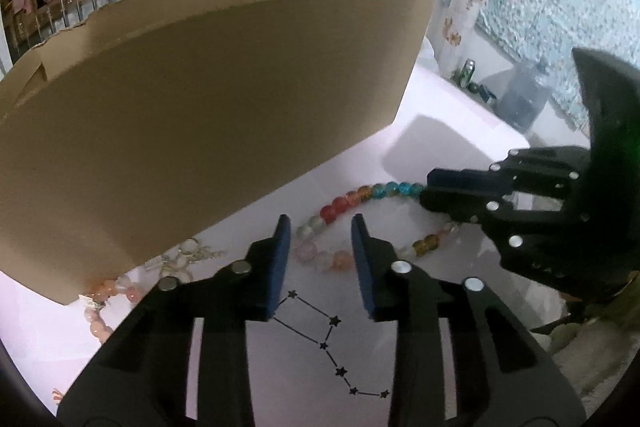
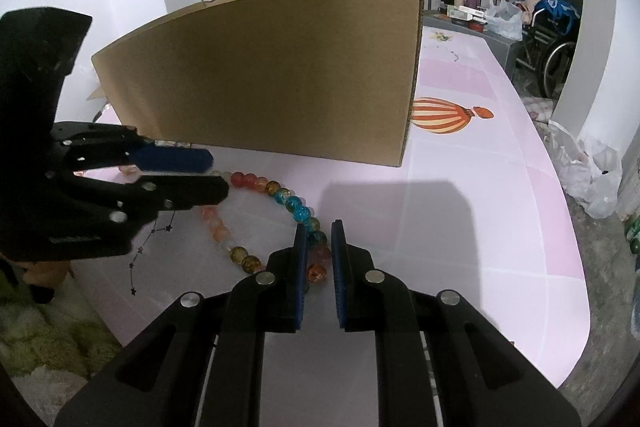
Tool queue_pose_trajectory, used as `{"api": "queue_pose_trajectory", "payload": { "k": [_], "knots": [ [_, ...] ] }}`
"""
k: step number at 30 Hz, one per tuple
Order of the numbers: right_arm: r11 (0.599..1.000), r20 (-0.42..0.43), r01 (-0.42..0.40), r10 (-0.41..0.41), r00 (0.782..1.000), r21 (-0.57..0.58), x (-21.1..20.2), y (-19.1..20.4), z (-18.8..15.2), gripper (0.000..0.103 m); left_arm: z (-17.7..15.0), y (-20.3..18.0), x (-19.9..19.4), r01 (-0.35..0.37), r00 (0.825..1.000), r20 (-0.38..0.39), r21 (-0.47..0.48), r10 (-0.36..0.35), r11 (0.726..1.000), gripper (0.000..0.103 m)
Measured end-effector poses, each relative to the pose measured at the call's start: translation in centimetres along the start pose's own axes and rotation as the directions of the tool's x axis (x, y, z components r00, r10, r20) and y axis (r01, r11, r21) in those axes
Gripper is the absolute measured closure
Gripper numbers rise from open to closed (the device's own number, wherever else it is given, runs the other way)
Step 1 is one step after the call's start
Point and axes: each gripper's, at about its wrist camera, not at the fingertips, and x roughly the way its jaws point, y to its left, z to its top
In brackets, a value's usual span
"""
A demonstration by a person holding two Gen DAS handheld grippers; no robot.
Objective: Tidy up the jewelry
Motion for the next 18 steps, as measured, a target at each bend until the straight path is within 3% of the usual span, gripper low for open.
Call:
{"api": "queue_pose_trajectory", "payload": {
  "k": [6, 13, 18],
  "knots": [
    [1.0, 0.006, 0.007, -0.007, 1.0, -0.006, 0.09, 0.05, -0.08, 0.091, -0.05, -0.18, 0.26, -0.015, 1.0, 0.003, 0.01, 0.015, 1.0, 0.08],
    [1.0, 0.014, 0.018, -0.018, 1.0, -0.014, 0.1, 0.19, -0.16, 0.093, -0.2, -0.63, 0.2, -0.049, 0.999, 0.015, 0.056, 0.048, 0.997, 0.094],
    [0.999, 0.023, 0.033, -0.032, 0.999, -0.014, -0.03, 0.2, -0.26, 0.093, -0.25, -0.84, -0.15, -0.056, 0.998, 0.024, 0.069, 0.054, 0.996, 0.095]
  ]
}}
